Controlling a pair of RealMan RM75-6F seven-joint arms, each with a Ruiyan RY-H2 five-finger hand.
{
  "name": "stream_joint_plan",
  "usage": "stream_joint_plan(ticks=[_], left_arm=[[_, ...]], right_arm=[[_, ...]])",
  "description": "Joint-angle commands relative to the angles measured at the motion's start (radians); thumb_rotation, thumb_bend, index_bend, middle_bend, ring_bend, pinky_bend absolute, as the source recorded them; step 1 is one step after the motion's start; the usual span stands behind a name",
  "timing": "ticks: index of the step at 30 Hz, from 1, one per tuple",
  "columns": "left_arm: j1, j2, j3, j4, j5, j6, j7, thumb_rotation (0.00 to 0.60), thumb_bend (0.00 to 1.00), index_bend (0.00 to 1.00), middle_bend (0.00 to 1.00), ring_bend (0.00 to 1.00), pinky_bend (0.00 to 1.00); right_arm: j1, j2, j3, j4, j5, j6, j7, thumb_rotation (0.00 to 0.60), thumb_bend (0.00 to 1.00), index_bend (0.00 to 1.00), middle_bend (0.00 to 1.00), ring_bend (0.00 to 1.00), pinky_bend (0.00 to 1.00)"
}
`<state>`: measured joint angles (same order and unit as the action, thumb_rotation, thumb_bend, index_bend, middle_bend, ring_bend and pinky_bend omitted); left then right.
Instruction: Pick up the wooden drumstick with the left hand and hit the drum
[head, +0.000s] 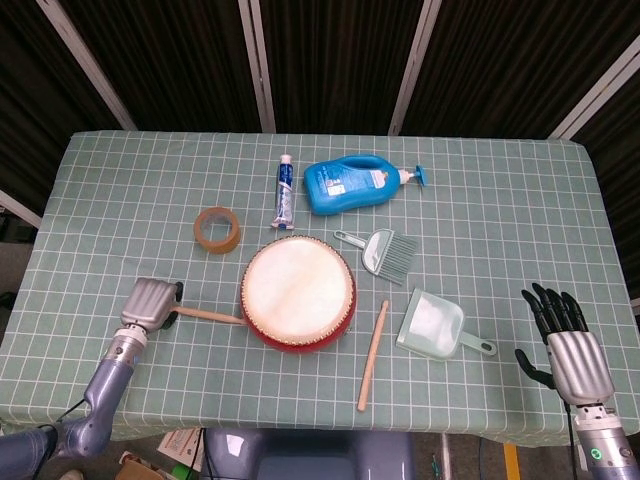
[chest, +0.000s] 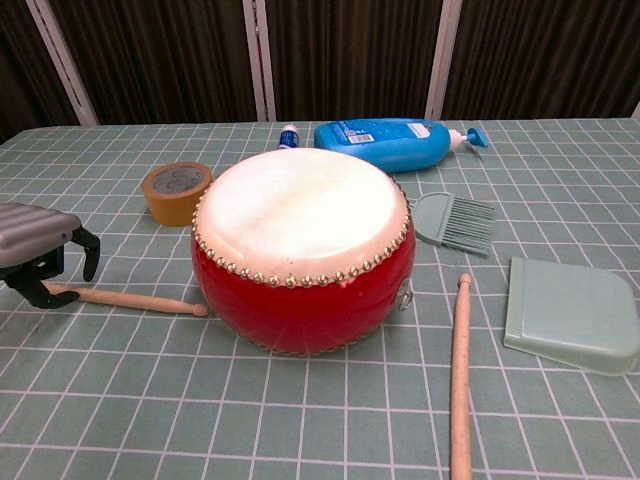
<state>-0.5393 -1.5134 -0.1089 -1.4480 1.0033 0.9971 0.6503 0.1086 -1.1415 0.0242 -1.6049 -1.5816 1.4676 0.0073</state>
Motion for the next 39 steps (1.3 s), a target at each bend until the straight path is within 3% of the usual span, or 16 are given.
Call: stream_joint_plan(ticks=[1,19,27,39], left_arm=[[-0.005,-0.008,0.0,0.005,-0.009,-0.002,0.003,0.6,0.31,0.47,1.0,1.0,1.0],[-0.02,-0.052,0.033,0.058,-0.073,-0.005,0.03,0.6,0.32,0.52,1.0,1.0,1.0],[-0.014,-0.033,0.034,0.017,-0.054,0.018,-0.004,0.6,0.58,0.71,1.0,1.0,1.0],[0.02,0.088,0.031,-0.161,0.025,0.081,-0.102,0.6,0.66,0.75,1.0,1.0,1.0]], right_arm=[[0.0,0.0,0.0,-0.001,0.0,-0.001,0.0,0.6,0.35,0.0,0.0,0.0,0.0],[0.001,0.002,0.0,-0.004,0.004,-0.006,0.002,0.6,0.35,0.0,0.0,0.0,0.0],[0.001,0.002,0.0,-0.004,0.004,-0.006,0.001,0.6,0.35,0.0,0.0,0.0,0.0],[-0.001,0.002,-0.001,-0.002,0.002,-0.002,0.002,0.6,0.35,0.0,0.0,0.0,0.0]])
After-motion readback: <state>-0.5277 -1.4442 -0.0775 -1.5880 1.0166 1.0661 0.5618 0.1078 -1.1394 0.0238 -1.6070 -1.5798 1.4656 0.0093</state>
